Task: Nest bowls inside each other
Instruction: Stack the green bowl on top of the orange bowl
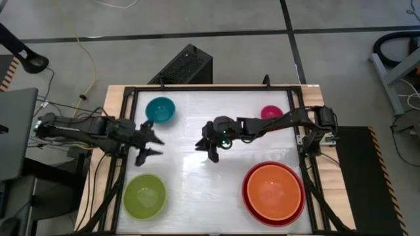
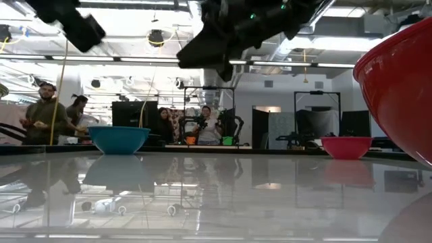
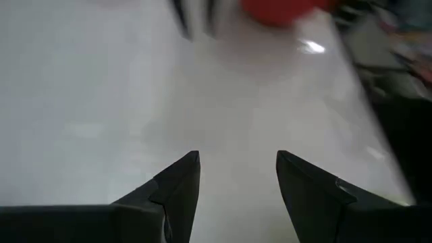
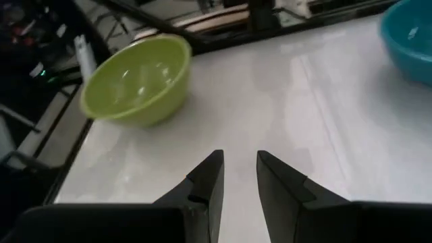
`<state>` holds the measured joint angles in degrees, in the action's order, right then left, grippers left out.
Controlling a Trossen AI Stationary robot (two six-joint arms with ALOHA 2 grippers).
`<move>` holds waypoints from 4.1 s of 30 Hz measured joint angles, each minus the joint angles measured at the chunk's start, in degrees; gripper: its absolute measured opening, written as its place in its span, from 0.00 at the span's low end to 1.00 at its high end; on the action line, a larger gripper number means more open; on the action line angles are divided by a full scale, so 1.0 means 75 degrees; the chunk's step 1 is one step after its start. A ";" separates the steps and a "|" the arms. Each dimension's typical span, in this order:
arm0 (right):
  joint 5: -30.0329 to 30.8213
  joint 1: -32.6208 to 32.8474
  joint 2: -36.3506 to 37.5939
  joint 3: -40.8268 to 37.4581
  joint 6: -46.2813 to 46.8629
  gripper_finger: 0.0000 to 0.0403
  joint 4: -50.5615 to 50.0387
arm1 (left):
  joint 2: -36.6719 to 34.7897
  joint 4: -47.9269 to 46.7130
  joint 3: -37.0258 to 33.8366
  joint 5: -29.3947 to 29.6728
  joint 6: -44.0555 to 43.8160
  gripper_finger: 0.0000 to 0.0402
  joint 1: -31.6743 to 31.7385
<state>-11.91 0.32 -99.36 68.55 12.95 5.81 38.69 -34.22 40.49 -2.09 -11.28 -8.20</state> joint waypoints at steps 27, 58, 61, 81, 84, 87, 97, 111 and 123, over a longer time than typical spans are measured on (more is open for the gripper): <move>0.2855 0.2696 -0.0042 -0.0006 0.1420 0.27 0.0065 | 0.3712 -0.1936 0.0595 -0.1234 -0.0598 0.56 -0.2269; 0.4219 0.3540 -0.0042 -0.0012 0.2491 0.27 0.0085 | 0.5480 -0.2054 0.0619 -0.1635 0.0210 0.02 -0.2163; 0.4216 0.3552 -0.0040 -0.0012 0.2257 0.27 0.0111 | 0.5482 -0.2100 0.0767 -0.1642 0.0261 0.01 -0.2096; 0.3802 0.3976 -0.0031 -0.0012 0.1789 0.27 0.0862 | 0.5492 -0.2562 0.2416 -0.0919 0.0703 0.00 -0.0904; 0.3807 0.3812 -0.0031 -0.0012 0.2787 0.27 0.0747 | 0.5492 -0.2545 0.2721 -0.0536 0.0614 0.00 -0.0717; 0.3816 0.3555 -0.0031 -0.0012 0.3958 0.27 0.0337 | 0.5492 -0.2538 0.2885 -0.0073 0.0571 0.00 -0.0582; 0.3741 0.2293 -0.0031 -0.0012 0.4488 0.29 -0.0202 | 0.5492 -0.2837 0.2923 0.1118 -0.0723 0.00 0.0290; 0.3712 0.0911 -0.0031 -0.0012 0.3405 0.41 -0.0403 | 0.5488 -0.2857 0.2923 0.1117 -0.0737 0.00 0.1583; 0.3604 0.0585 -0.0031 -0.0012 0.3086 0.45 -0.0189 | 0.5653 -0.1749 0.2924 0.0447 -0.0395 0.00 0.2071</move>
<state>15.11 4.71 -99.59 68.47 36.10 4.39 81.08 -47.34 62.41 1.26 -14.24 7.33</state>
